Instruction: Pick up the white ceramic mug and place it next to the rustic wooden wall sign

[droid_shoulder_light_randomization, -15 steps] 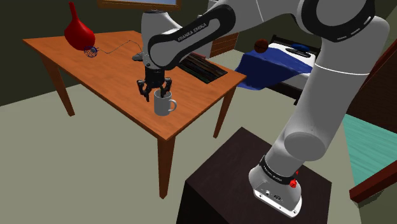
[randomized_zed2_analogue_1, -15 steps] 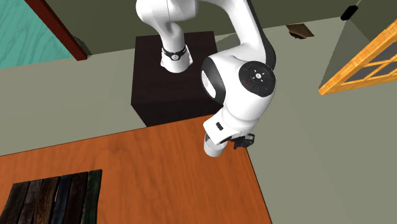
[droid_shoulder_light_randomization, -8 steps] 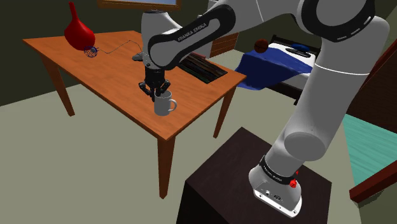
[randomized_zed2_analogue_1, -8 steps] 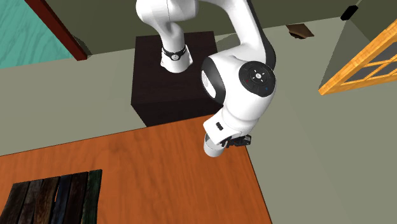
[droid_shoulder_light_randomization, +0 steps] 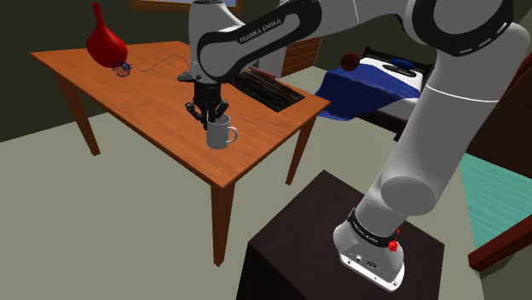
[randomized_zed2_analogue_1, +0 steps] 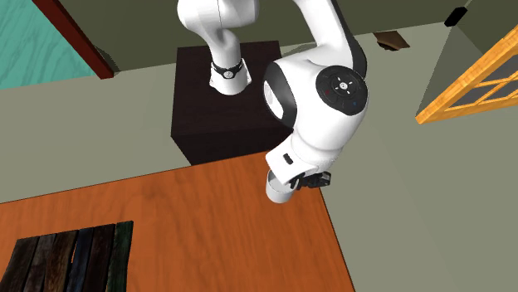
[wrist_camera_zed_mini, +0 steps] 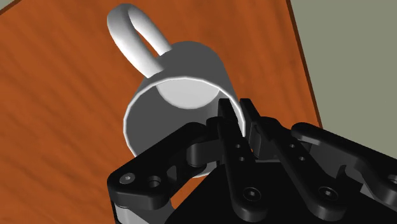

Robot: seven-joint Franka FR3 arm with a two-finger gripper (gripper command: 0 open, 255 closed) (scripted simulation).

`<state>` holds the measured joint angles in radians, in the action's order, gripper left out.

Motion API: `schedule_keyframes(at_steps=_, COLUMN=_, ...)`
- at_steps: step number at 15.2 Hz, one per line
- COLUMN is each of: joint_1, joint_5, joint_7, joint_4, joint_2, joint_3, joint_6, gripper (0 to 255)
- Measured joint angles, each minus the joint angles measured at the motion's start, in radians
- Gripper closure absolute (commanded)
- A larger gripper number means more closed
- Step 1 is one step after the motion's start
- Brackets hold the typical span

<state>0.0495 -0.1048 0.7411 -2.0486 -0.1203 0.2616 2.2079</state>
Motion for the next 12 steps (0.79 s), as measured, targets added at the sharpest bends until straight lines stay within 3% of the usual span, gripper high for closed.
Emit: schedule_keyframes(at_steps=12, joint_1=-0.003, joint_5=0.027, joint_7=-0.024, joint_4=0.095, joint_2=0.061, joint_3=0.003, joint_6=-0.152, gripper=255)
